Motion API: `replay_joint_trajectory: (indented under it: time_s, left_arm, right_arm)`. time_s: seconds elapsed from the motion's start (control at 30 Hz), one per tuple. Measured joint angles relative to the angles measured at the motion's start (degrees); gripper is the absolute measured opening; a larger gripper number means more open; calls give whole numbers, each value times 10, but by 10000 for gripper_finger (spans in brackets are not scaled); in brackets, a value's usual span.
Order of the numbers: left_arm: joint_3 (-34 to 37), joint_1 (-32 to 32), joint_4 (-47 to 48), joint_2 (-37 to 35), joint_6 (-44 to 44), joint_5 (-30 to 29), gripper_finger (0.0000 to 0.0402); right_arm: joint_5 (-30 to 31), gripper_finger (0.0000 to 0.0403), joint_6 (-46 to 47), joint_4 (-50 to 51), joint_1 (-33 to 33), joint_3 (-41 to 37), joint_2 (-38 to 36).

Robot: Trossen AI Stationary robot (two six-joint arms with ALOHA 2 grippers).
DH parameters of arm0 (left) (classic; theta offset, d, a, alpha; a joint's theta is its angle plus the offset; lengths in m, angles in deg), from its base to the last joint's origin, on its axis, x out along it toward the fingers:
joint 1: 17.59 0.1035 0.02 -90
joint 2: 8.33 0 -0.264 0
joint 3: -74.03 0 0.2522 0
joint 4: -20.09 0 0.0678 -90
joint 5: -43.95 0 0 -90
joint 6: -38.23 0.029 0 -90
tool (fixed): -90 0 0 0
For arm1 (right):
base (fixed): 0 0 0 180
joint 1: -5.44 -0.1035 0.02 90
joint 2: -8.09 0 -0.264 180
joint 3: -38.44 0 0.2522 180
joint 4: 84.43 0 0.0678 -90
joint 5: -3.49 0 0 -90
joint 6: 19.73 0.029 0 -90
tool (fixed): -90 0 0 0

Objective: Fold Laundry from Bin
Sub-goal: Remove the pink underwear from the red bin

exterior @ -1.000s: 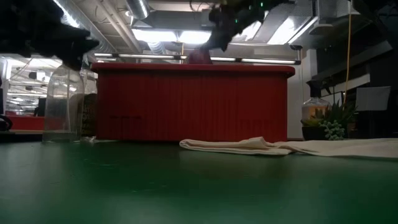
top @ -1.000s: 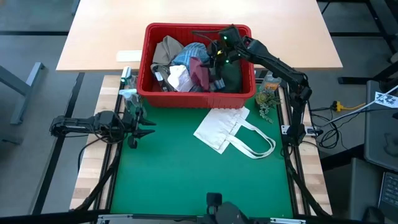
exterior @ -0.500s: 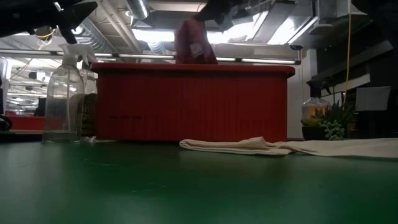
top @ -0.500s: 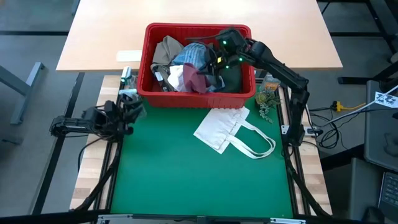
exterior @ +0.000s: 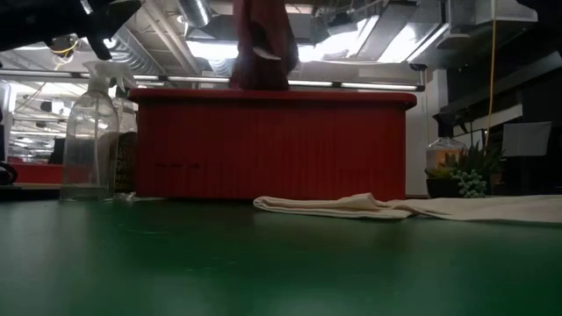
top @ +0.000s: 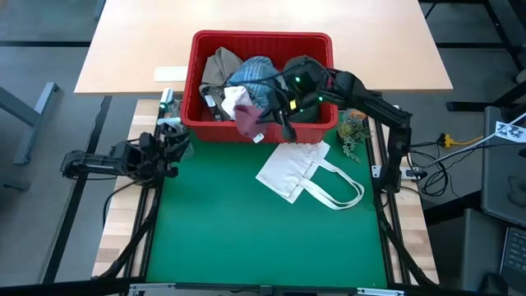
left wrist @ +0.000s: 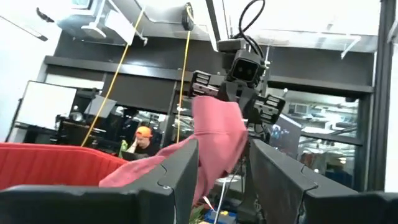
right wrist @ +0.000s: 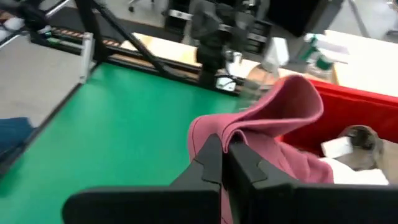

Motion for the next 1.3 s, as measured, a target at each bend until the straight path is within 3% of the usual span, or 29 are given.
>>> replay_joint_trajectory:
  time_s: [0.27,0.4,0.67,0.8,1.03,1.3]
  left_arm:
    - [-3,0,-135,129,30,27,141]
    - [-38,0,-141,205,30,33,141]
    - [-135,-9,-137,378,40,118,141]
    - [-162,-38,-136,451,32,133,141]
    - [-213,-75,-138,531,72,129,141]
    - [-279,-97,-138,600,91,132,141]
  right_arm:
    - [0,2,20,61,-56,0,-28]
    - [0,2,42,75,-86,0,-30]
    - [2,2,44,82,-135,0,-30]
    - [4,2,43,87,-155,0,-30]
    - [4,2,41,155,-187,0,-30]
    - [4,2,44,163,-245,-15,-29]
